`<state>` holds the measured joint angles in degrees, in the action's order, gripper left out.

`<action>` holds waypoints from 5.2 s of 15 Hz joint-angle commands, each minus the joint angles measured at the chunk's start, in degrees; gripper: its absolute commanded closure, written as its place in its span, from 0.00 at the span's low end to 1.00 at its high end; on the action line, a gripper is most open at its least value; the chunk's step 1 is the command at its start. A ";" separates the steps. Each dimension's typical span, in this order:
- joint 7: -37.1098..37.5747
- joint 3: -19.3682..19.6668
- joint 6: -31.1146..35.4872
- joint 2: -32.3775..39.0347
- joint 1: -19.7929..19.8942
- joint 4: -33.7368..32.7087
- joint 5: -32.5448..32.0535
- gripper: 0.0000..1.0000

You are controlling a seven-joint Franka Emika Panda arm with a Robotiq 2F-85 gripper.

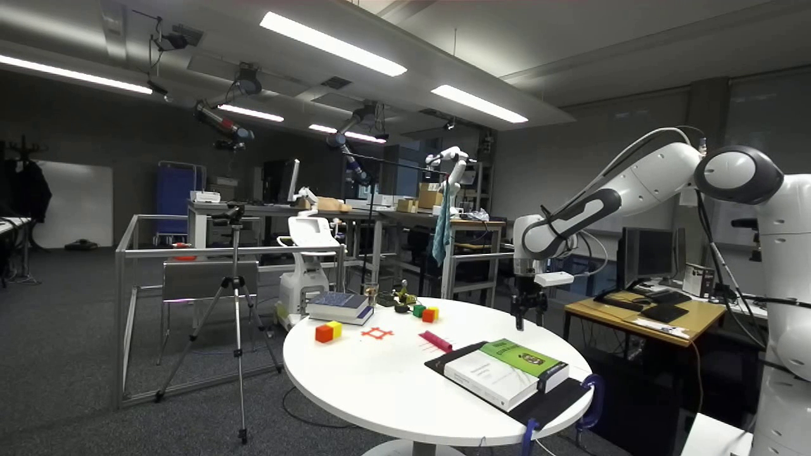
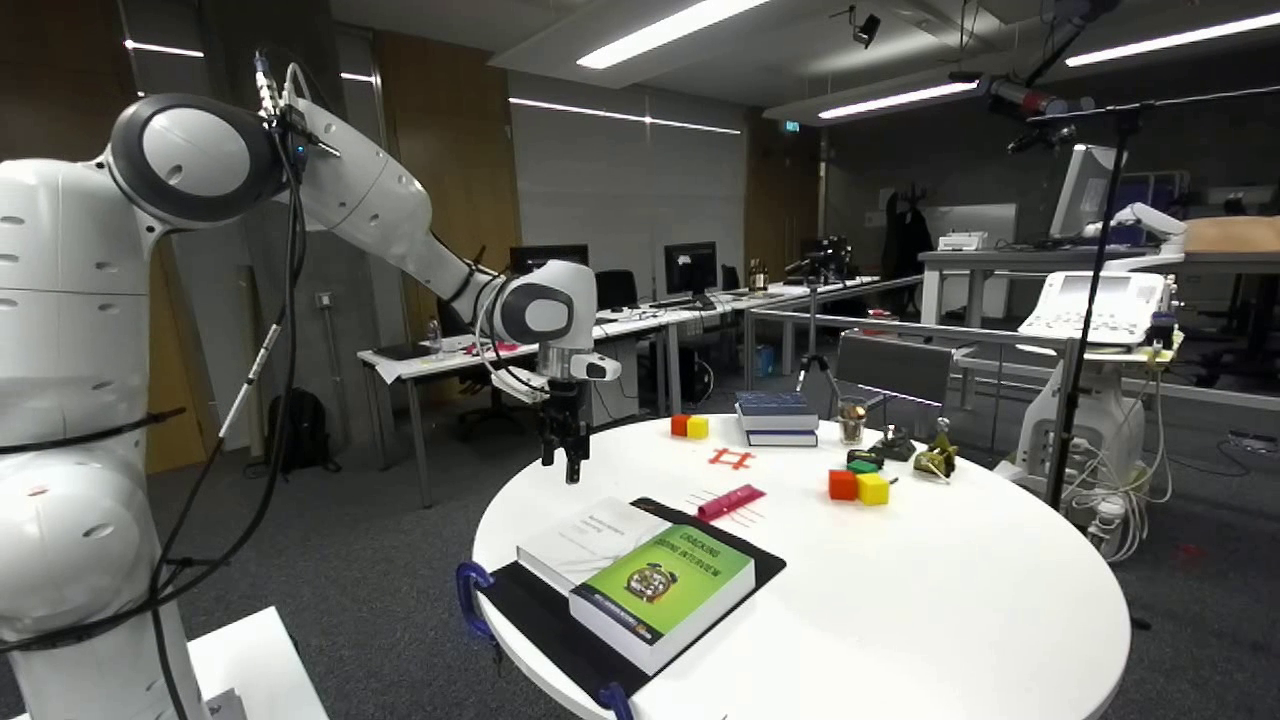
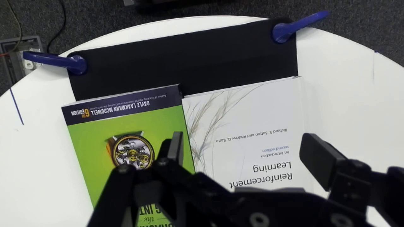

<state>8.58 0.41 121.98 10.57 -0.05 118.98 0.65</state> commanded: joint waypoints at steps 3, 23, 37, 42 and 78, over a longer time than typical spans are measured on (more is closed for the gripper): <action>-5.00 -0.27 4.49 2.86 0.23 0.47 0.59 0.00; -18.21 -3.40 30.71 16.30 2.47 0.83 4.98 0.00; -37.82 -14.07 27.27 19.19 15.49 -2.23 17.30 0.00; -38.38 -13.47 28.58 20.07 15.21 -2.22 16.94 0.00; -37.67 -10.78 27.39 22.61 18.31 -4.98 15.50 0.00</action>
<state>-27.31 -10.68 150.92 32.99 16.70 115.24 16.45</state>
